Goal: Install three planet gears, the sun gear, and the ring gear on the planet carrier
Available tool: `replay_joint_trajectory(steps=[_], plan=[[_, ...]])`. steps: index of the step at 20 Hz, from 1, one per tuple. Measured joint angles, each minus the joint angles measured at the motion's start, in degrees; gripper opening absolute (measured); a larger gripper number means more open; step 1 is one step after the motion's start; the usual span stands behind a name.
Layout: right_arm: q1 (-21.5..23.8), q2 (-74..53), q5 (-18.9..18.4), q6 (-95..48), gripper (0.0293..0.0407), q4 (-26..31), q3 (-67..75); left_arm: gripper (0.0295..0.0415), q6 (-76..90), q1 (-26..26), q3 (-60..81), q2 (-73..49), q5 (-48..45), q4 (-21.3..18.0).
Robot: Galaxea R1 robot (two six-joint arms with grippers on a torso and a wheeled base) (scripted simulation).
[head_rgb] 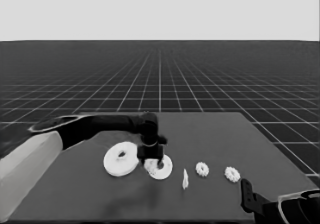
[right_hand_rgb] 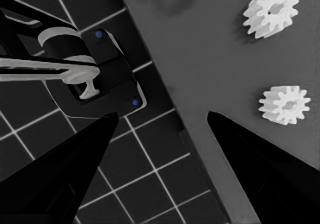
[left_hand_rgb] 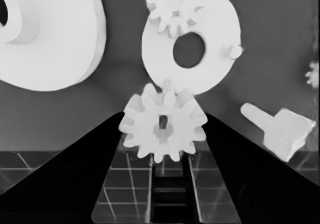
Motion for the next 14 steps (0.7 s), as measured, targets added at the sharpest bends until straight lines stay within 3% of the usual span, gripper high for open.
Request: replay_joint_trajectory(steps=[6,7,9,14], plan=[[0.0,0.0,0.0,0.0,0.0385,0.0,0.0,0.0312,1.2,-0.1,-3.5,2.2,-0.2,-0.1],[0.0,0.0,0.0,0.0,0.0385,0.0,0.0,0.0312,2.5,3.8,-5.1,2.5,-0.6,4.0],[0.0,0.0,0.0,0.0,0.0385,0.0,0.0,0.0312,4.2,7.9,-7.6,3.0,-1.5,7.7],[0.0,0.0,0.0,0.0,0.0385,0.0,0.0,0.0312,5.2,9.5,-9.1,3.3,-2.1,9.4]])
